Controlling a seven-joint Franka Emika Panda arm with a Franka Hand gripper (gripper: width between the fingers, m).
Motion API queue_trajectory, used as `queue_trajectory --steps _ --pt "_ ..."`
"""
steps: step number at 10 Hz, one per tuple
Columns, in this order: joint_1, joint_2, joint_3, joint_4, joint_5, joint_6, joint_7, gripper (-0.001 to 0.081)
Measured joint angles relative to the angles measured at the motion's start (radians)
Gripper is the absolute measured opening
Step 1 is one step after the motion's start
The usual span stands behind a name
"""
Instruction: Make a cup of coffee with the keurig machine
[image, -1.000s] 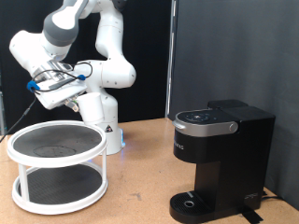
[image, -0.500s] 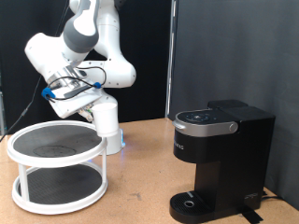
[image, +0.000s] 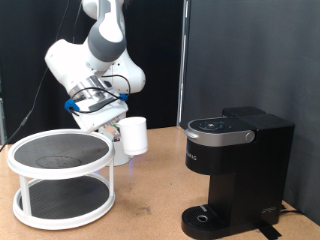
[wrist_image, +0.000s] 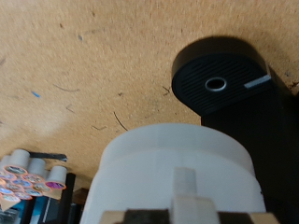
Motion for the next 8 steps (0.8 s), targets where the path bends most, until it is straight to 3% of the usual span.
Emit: queue_trajectory --steps 2,4,8 --pt "0.036 0.058 0.018 0.038 0.047 0.018 -0.04 0.0002" --pt "0.034 0.058 0.013 0.034 0.047 0.009 -0.041 0.0002" --pt "0.033 0.131 0.056 0.025 -0.072 0.06 0.079 0.0002"
